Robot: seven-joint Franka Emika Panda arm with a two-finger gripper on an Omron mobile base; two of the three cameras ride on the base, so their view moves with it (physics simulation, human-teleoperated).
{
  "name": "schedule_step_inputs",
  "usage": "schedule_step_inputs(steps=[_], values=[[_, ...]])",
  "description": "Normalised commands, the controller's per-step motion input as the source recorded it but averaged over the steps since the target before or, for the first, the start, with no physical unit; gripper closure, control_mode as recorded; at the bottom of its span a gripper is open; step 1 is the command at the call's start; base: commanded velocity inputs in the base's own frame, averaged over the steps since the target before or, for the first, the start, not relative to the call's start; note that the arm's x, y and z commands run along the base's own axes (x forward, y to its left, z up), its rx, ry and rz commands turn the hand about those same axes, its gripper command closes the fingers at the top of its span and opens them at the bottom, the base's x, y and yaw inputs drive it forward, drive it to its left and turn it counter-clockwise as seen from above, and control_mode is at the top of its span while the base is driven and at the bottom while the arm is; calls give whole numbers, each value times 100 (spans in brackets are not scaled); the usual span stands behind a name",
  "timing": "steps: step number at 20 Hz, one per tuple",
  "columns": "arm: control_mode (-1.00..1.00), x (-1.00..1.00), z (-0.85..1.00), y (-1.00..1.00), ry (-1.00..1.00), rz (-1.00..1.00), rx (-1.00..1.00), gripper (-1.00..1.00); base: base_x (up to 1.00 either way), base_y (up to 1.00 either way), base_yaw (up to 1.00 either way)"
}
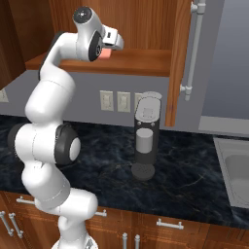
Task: Pick up the bar soap and bar soap from the sink, and place them back in the cabinet, and close the cabinet doors.
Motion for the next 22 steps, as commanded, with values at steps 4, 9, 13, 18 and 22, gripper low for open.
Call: schedule_step_inputs(steps=[4, 9, 13, 18, 22], values=[[-100, -24, -6, 0, -5, 0, 0, -100, 0, 0, 0], [-100, -35, -11, 0, -4, 0, 0, -100, 0, 0, 0], [-100, -47, -9, 0, -3, 0, 0, -100, 0, 0, 0], [-100, -61, 0, 0, -1, 0, 0, -100, 0, 0, 0], [-100, -79, 11, 0, 1, 0, 0, -100, 0, 0, 0]])
